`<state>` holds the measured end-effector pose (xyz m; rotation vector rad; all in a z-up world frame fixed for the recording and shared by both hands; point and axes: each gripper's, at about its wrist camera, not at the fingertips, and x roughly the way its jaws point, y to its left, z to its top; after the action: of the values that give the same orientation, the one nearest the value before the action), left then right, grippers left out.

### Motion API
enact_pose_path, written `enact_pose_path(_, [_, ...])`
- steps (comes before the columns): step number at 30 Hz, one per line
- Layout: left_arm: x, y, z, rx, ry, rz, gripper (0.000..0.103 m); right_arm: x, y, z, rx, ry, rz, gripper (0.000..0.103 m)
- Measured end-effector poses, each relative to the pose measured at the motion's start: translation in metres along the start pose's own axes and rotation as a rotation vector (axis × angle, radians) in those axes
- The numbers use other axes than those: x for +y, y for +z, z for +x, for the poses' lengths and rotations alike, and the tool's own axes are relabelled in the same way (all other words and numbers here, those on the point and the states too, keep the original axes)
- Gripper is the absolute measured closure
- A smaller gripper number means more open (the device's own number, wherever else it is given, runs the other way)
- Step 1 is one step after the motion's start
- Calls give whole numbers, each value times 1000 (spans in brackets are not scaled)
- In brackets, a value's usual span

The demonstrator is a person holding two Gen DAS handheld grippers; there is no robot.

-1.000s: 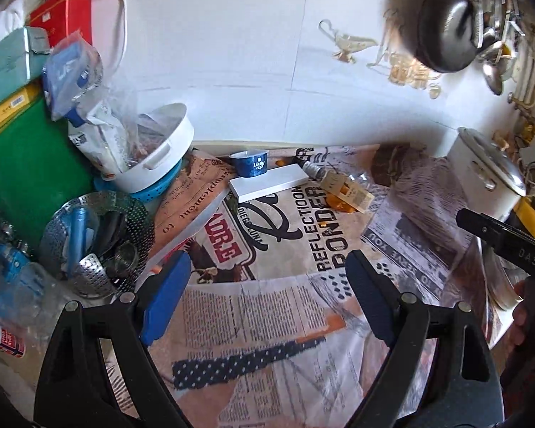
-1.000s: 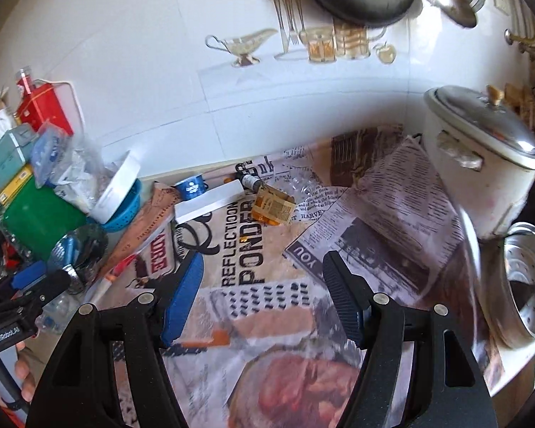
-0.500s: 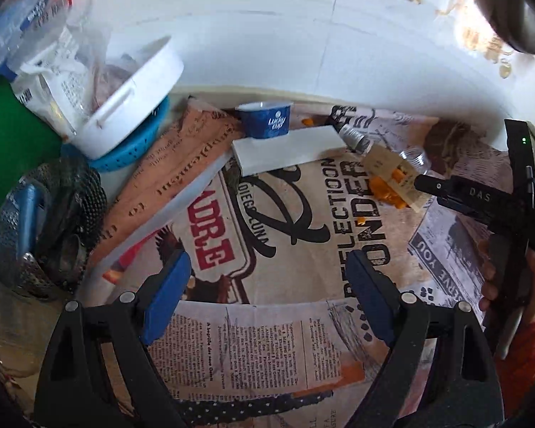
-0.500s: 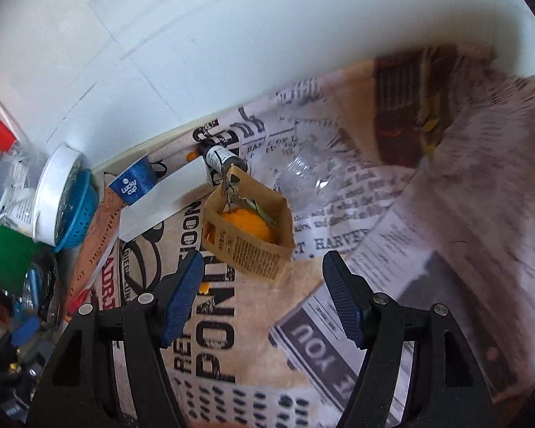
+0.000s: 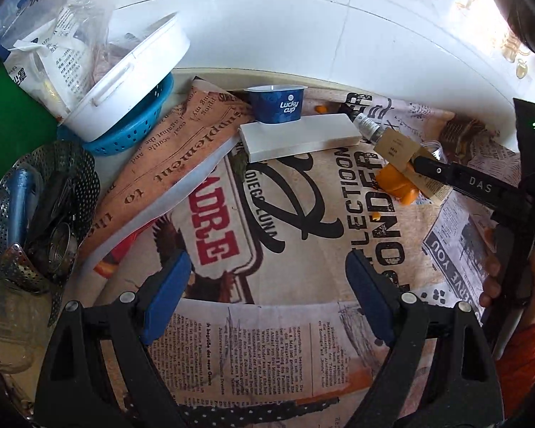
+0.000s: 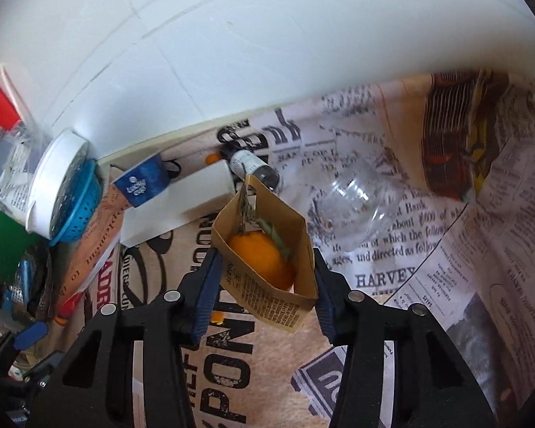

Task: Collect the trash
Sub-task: 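Grasp the orange peel with the left tool beside the held paper bag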

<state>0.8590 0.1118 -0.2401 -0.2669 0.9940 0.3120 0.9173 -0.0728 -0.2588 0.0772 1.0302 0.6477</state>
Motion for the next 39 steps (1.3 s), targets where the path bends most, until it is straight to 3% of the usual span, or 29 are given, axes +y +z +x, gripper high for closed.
enact_pose_path(5, [-5,-2,-5,-5,-17,25,15,3,-1,-30,-50,-3,-14,60])
enact_pose_path(6, [-7,-3,-7,-5,-25,31,15,5,-2,-41,-65,-8,-19,68])
enact_pose_path(15, [-58,11,-3,-17,-111,139,15,-20,-20,-92,-133,-77,24,83])
enact_pose_path(29, [-199,17,58,71,-311,372,15,-86,-40,-126,-160,-117,141,85])
enact_pose_path(36, [-240,27,102,119,-333,379,15,-122,-50,-123,-125,-128,214,85])
enact_pose_path(39, [-248,30,120,138,-317,374,24,-128,-52,-124,-124,-116,220,84])
